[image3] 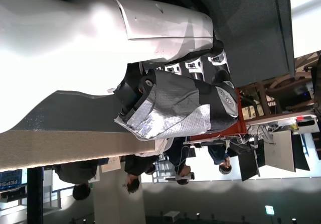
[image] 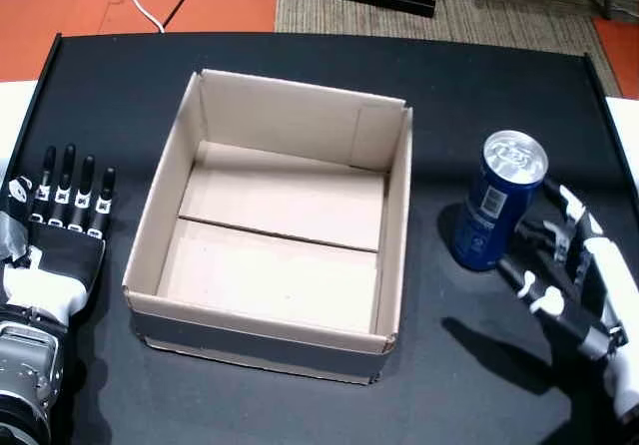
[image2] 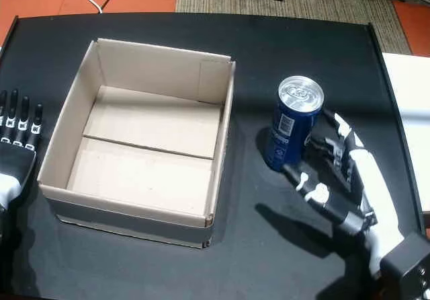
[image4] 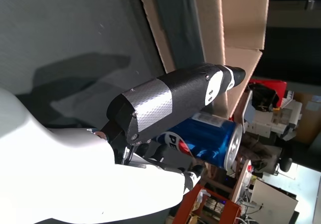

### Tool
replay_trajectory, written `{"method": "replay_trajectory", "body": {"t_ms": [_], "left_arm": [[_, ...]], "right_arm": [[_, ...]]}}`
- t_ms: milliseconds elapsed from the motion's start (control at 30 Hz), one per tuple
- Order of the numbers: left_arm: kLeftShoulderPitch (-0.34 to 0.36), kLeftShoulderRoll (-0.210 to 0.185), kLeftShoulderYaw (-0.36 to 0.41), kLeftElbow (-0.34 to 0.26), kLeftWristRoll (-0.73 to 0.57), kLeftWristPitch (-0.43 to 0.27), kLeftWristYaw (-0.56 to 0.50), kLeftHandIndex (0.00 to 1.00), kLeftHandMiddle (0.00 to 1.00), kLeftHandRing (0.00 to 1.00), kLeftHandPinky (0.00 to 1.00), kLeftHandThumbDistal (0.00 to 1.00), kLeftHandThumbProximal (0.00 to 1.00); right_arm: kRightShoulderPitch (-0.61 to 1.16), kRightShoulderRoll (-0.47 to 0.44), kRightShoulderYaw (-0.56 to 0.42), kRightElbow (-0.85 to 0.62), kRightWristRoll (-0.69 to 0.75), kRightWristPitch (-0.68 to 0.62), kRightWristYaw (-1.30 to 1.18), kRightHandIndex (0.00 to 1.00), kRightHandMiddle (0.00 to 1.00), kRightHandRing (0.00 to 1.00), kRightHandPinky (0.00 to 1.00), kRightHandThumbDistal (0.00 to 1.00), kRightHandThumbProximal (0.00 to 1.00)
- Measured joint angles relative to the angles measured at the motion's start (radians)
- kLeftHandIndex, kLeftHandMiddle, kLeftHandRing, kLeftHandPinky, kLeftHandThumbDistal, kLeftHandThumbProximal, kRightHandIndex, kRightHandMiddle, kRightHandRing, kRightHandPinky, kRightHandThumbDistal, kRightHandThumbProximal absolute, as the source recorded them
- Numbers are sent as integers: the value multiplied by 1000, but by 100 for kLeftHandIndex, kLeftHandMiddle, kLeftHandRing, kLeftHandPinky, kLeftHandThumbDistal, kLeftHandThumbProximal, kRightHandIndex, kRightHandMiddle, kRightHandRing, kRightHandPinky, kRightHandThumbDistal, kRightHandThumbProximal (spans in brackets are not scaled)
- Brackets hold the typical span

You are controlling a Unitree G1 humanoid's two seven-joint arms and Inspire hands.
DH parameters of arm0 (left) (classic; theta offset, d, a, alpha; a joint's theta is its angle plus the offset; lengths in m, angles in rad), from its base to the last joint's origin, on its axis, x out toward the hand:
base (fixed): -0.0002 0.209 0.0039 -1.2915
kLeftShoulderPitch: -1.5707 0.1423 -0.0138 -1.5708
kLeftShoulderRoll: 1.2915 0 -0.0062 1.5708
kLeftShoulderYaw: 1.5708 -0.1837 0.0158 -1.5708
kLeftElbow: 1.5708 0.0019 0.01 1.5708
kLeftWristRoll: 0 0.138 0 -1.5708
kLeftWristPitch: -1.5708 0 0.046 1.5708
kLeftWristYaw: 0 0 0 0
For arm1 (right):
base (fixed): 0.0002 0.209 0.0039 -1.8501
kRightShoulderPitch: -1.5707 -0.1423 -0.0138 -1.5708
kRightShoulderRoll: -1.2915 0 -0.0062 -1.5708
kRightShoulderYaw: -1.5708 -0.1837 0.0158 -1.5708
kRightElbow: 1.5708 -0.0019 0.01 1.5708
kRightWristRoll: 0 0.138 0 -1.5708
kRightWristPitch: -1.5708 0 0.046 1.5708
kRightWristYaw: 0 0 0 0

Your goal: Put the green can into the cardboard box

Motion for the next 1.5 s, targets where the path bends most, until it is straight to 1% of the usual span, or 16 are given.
{"method": "replay_trajectory", "body": {"t_ms": [133,267,333,400,467,567,633,667,733,800,933,1100,1200,1267,1333,1500], "left_arm": [[1,0,4,0,0,1,-3,52,51,61,75,0,52],[1,0,3,0,0,0,-3,51,49,59,75,0,53],[3,1,1,0,0,0,-4,51,50,59,76,0,55],[4,1,1,0,0,1,-9,52,50,59,76,0,56],[6,2,2,0,0,4,-14,53,51,60,77,0,56],[6,3,4,0,0,9,-14,54,52,62,78,0,56],[6,3,10,0,0,11,-14,52,50,61,78,0,56],[6,3,12,0,0,11,-14,51,51,62,78,0,56],[7,3,13,0,0,11,-14,49,49,60,75,0,56],[8,3,12,0,0,11,-14,48,49,59,74,0,56],[8,4,12,0,0,11,-14,50,49,59,75,0,55],[8,3,15,0,0,11,-14,51,50,60,76,0,53],[8,3,16,0,0,11,-14,50,51,62,78,0,55],[9,3,14,0,0,10,-14,50,50,60,75,0,54],[8,3,14,0,0,10,-14,51,51,61,75,0,53],[11,3,16,0,0,10,-19,50,49,60,74,0,52]], "right_arm": [[-14,0,-10,6,12,16,28,88,90,95,100,100,58],[-31,0,-24,12,31,30,49,88,90,95,100,100,56],[-39,0,-37,13,44,33,64,88,90,95,100,100,54],[-44,0,-45,13,53,35,82,89,91,95,100,96,54],[-45,0,-50,13,60,36,101,89,91,96,100,96,55],[-47,1,-63,13,78,40,111,89,91,96,100,96,52],[-48,1,-72,13,88,41,118,89,91,96,100,100,52],[-48,1,-75,13,89,43,120,89,91,96,100,100,54],[-50,2,-76,13,89,54,122,91,91,97,100,100,55],[-54,3,-75,13,89,68,122,92,91,97,100,100,57],[-77,5,-61,15,66,71,100,92,93,97,100,100,60],[-120,14,-32,22,32,88,77,92,95,97,99,100,58],[-146,14,-4,31,-5,105,47,92,94,96,99,100,57],[-161,16,7,35,-18,117,34,92,94,96,99,100,56],[-172,18,10,36,-23,128,31,91,93,95,99,100,55],[-188,21,32,45,-40,152,10,90,92,95,98,100,56]]}}
